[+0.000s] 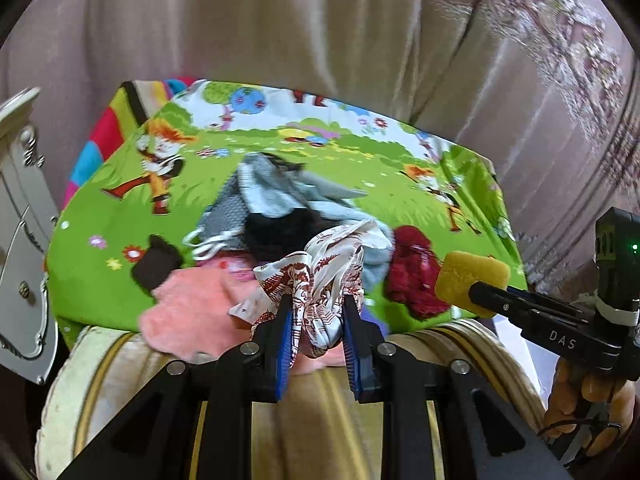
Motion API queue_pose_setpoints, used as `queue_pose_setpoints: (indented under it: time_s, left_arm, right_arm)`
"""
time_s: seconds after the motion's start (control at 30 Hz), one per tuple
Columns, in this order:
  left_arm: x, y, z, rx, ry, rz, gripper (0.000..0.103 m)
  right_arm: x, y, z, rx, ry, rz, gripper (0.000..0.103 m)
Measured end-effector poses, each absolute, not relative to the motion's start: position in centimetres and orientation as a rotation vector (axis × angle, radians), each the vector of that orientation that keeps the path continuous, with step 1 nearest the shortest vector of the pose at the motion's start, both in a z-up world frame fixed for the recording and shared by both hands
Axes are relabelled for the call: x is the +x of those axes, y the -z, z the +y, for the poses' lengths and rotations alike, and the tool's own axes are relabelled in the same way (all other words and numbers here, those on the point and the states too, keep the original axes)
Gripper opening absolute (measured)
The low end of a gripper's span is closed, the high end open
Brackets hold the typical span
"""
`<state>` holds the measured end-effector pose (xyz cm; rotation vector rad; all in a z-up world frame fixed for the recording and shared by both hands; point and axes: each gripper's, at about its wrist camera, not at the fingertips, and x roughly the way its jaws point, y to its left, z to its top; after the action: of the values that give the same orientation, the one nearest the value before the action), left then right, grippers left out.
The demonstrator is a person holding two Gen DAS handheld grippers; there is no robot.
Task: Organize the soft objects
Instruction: 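Carry the floral cloth and sponge into the white box and release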
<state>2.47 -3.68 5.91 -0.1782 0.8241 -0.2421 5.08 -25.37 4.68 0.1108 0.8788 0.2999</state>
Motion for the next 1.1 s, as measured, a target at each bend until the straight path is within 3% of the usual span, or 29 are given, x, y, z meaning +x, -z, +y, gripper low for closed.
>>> queue_pose_setpoints:
  time_s: [0.87, 1.1]
  left_arm:
    - [-2.2, -6.5, -26.1, 0.061, 0.741, 0.923, 0.024]
    - [-3.6, -5.9, -30.7, 0.120, 0.839, 0.960, 0.024]
  right_arm:
    - [-3.7, -4.5, -46.9, 0.306, 0.131, 0.826, 0.033]
    - [-5.6, -4.7, -51.3, 0.346, 0.244, 0.800, 0.059]
